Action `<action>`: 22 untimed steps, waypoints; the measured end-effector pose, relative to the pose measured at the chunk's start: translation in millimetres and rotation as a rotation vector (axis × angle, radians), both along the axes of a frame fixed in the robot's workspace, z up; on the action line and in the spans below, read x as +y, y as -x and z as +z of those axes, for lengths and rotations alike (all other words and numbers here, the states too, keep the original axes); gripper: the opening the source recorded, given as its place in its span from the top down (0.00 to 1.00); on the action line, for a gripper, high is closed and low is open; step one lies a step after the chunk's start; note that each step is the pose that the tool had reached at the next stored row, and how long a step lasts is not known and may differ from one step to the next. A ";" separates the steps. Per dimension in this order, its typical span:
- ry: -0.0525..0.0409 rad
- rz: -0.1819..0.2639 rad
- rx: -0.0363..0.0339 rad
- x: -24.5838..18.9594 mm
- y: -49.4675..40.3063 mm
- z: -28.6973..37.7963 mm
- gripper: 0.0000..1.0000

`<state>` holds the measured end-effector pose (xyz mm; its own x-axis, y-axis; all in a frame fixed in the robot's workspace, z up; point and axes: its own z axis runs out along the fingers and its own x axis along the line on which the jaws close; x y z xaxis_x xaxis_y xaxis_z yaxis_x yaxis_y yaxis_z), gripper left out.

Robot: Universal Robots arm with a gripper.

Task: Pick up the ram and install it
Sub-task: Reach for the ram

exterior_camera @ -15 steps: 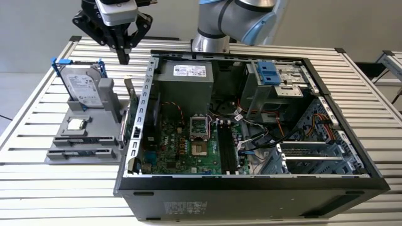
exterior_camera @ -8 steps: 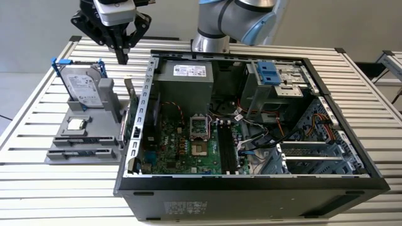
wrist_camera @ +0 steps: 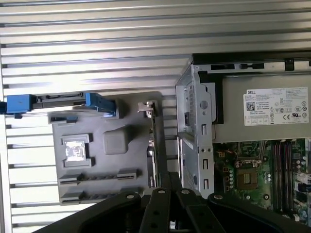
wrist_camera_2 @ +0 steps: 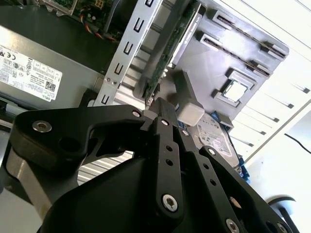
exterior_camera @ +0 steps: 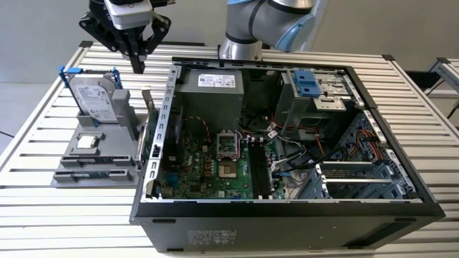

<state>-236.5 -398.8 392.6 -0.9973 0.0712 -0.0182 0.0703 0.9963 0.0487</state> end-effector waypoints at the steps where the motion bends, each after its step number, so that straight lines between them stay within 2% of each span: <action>1: 0.0000 0.000 0.0000 0.0 0.4 0.0 1.00; 22: 0.0000 0.000 0.0001 0.0 7.6 -0.2 1.00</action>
